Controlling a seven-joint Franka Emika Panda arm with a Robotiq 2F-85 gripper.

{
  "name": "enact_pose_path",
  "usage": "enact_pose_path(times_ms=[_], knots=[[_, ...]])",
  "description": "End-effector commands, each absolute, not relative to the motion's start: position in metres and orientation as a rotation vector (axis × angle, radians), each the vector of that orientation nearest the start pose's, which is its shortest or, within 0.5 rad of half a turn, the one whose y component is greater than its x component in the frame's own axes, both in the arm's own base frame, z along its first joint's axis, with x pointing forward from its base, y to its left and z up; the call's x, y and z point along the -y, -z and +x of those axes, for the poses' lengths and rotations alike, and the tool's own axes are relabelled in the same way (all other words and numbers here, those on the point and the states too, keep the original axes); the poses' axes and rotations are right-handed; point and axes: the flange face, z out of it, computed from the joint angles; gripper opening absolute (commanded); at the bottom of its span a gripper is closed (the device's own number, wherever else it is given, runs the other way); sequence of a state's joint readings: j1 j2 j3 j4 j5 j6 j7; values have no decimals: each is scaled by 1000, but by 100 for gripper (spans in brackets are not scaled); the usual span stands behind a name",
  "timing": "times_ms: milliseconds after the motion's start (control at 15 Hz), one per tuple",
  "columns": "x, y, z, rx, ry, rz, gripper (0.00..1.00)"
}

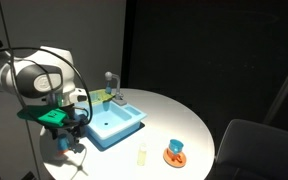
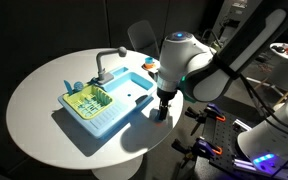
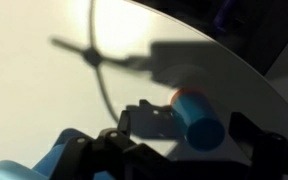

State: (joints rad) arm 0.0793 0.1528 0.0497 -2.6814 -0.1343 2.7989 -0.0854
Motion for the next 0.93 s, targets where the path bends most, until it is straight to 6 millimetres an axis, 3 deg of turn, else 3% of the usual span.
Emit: enact_pose_path(times_ms=[0,67,533,867], knots=[[-61,-177,409,547,-36,-3132,77],[-60,-176,409,544,-38,-3131,74],[-54,-181,408,506,-38,-3138,19],[-48,-200,407,448,1,-3145,16]])
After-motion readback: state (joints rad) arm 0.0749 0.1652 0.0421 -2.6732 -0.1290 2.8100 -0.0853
